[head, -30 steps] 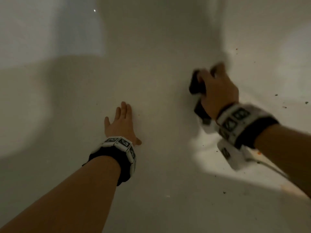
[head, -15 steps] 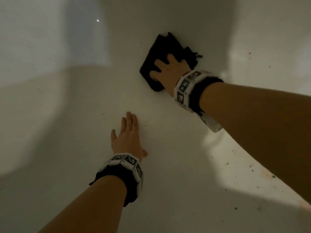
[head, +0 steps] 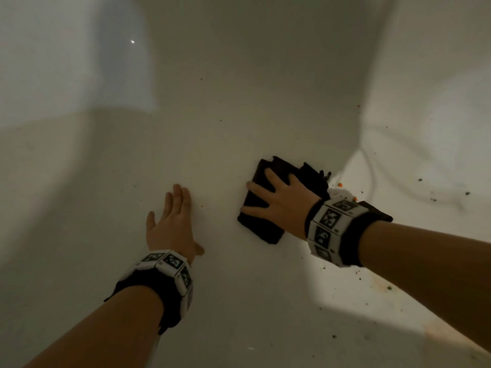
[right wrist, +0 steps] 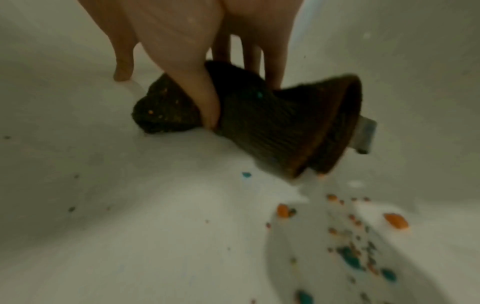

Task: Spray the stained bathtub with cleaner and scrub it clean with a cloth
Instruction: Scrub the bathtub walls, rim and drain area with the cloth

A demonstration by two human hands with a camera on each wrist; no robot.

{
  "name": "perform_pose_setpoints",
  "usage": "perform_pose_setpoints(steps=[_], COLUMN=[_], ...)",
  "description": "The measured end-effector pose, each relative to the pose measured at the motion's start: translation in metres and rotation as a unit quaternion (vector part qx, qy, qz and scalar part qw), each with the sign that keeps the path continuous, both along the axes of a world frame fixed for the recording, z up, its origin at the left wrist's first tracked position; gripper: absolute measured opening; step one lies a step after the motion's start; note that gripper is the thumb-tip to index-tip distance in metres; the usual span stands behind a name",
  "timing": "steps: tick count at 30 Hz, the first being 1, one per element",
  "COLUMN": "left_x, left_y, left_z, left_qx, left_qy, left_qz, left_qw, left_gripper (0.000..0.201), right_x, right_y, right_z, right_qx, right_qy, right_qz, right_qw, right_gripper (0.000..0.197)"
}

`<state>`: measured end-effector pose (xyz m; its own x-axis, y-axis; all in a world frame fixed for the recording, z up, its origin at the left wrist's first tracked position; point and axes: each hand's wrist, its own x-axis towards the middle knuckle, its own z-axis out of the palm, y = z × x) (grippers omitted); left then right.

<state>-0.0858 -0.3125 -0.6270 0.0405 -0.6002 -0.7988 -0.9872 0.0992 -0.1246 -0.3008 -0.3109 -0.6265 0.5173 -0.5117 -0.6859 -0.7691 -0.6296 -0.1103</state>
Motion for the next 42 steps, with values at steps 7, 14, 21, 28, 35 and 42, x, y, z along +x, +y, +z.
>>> perform_pose_setpoints(steps=[7, 14, 21, 28, 35, 42], left_x=[0.000, 0.003, 0.006, 0.006, 0.006, -0.022], left_y=[0.001, 0.000, 0.002, -0.001, 0.000, -0.007], left_z=[0.003, 0.000, -0.002, -0.001, 0.001, 0.004], left_qx=[-0.003, -0.003, -0.008, 0.008, 0.010, 0.030], left_qy=[0.006, 0.047, 0.076, 0.069, 0.050, -0.109], left_qz=[0.012, 0.036, 0.042, 0.028, 0.029, -0.081], left_qw=[1.000, 0.998, 0.996, 0.997, 0.998, 0.990], left_gripper=[0.121, 0.122, 0.122, 0.122, 0.124, 0.119], right_x=[0.000, 0.052, 0.062, 0.019, -0.074, -0.136], right_y=[-0.024, -0.178, -0.173, -0.031, -0.049, -0.075], right_z=[-0.003, 0.033, -0.003, -0.015, 0.043, 0.037], right_qx=[-0.148, -0.241, -0.133, -0.127, -0.303, -0.161], right_qy=[-0.189, -0.241, -0.074, -0.149, -0.158, 0.047], right_qz=[-0.049, -0.347, -0.248, 0.000, -0.330, -0.355], right_qw=[0.969, 0.874, 0.957, 0.981, 0.880, 0.919], right_gripper=[0.013, 0.051, 0.051, 0.022, 0.026, 0.052])
